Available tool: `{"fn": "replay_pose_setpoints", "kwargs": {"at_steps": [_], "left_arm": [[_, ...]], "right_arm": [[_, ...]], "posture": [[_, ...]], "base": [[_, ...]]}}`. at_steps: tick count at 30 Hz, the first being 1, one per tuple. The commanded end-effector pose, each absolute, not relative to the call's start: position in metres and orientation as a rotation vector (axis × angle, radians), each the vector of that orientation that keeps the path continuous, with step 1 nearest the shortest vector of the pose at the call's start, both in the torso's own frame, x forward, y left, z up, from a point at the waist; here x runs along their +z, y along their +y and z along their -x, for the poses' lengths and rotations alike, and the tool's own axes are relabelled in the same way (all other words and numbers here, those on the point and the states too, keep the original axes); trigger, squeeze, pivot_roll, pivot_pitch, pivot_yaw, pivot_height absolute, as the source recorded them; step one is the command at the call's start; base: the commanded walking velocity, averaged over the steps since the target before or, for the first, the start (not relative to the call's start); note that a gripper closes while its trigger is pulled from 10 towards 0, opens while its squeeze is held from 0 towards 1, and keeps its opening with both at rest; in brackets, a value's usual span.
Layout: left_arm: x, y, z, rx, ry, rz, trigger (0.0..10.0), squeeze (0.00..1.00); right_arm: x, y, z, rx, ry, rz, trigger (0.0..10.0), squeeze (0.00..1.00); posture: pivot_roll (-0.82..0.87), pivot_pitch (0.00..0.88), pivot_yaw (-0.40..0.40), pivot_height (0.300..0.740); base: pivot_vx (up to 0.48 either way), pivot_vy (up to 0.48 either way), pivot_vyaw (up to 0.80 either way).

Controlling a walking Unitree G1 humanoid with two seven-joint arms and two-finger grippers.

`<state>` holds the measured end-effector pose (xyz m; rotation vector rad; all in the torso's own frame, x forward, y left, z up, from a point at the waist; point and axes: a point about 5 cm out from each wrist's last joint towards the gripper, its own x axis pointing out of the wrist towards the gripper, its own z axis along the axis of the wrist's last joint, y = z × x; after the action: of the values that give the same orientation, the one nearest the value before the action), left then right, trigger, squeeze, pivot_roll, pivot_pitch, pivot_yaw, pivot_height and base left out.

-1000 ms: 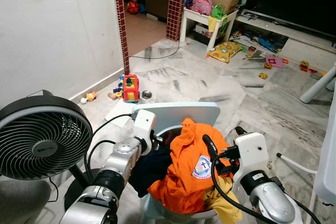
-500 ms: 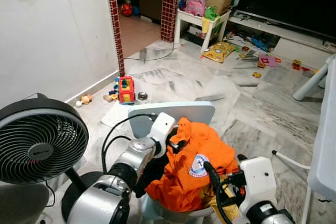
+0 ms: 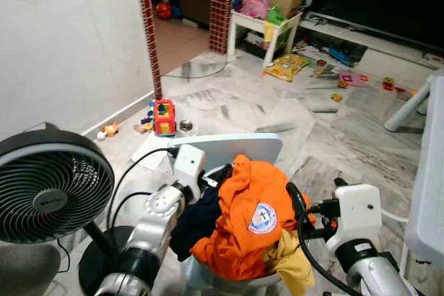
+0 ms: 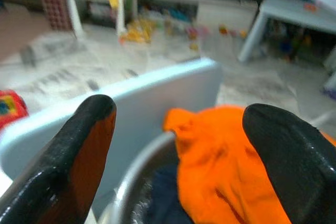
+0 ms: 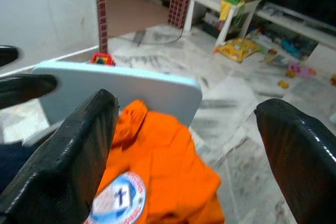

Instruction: Hang hanger

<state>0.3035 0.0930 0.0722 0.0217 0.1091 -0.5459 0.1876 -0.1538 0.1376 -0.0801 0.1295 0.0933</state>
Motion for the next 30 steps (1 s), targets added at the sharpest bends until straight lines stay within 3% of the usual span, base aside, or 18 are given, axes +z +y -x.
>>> {"fn": "replay_pose_setpoints", "kwargs": {"at_steps": [1,5,12,23,30], "left_arm": [[0.084,0.088,-0.298,-0.583,0.047,-0.030,10.0,0.00],[0.083,0.093,-0.294,-0.549,0.061,-0.008,10.0,0.00],[0.091,0.090,-0.305,-0.510,0.065,0.040,10.0,0.00],[0.093,0.083,-0.308,-0.532,0.071,0.044,10.0,0.00],[0.093,0.082,-0.310,-0.503,0.071,0.080,10.0,0.00]], "right_arm": [[0.136,-0.158,-0.192,0.069,0.126,0.078,10.0,0.00],[0.135,-0.155,-0.198,0.097,0.108,0.102,10.0,0.00],[0.139,-0.157,-0.211,0.108,0.059,0.111,10.0,0.00],[0.134,-0.160,-0.210,0.101,0.058,0.117,10.0,0.00],[0.133,-0.159,-0.212,0.114,0.058,0.121,10.0,0.00]], "posture": [[-0.02,0.000,-0.092,0.740],[-0.01,0.000,-0.094,0.740],[-0.01,0.000,-0.088,0.740],[-0.02,0.000,-0.077,0.740],[-0.02,0.000,-0.080,0.740]], "base": [[0.000,0.000,0.00],[0.000,0.000,0.00],[0.000,-0.174,0.65],[0.000,-0.422,0.00],[0.000,-0.035,0.00]]}}
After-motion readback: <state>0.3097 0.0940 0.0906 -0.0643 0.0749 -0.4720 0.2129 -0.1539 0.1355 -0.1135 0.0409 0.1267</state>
